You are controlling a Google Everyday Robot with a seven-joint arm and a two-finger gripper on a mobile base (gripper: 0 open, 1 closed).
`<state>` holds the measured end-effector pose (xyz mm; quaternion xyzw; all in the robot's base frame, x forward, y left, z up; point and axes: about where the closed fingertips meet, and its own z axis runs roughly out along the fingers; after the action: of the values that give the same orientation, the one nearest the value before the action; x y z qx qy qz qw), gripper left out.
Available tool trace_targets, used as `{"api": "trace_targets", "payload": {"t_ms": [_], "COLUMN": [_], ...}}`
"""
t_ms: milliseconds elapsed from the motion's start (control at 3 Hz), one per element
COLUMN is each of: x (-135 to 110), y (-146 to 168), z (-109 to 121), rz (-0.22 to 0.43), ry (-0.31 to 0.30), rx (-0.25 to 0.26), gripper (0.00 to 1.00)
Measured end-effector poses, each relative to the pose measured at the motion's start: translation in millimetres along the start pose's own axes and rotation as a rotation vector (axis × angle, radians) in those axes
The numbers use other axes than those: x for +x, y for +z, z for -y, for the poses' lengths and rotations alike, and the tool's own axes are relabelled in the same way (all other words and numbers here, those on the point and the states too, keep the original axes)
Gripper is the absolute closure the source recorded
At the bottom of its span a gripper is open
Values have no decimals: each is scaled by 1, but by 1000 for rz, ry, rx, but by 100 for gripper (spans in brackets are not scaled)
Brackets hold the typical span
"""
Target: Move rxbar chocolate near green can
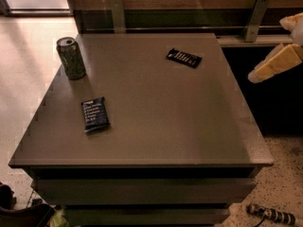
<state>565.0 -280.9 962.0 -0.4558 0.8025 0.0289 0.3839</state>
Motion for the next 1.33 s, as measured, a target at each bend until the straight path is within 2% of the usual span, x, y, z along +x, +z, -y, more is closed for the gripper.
{"api": "trace_targets", "payload": {"t_ms": [333,667,1000,1333], "x": [-3,-6,-13,-14], "y": [39,82,131,142], "z": [34,52,67,68], "rz": [153,254,341,354], "ry": [79,130,156,152], "rx": [-6,-53,-113,-122], "gripper": [0,0,0,0]}}
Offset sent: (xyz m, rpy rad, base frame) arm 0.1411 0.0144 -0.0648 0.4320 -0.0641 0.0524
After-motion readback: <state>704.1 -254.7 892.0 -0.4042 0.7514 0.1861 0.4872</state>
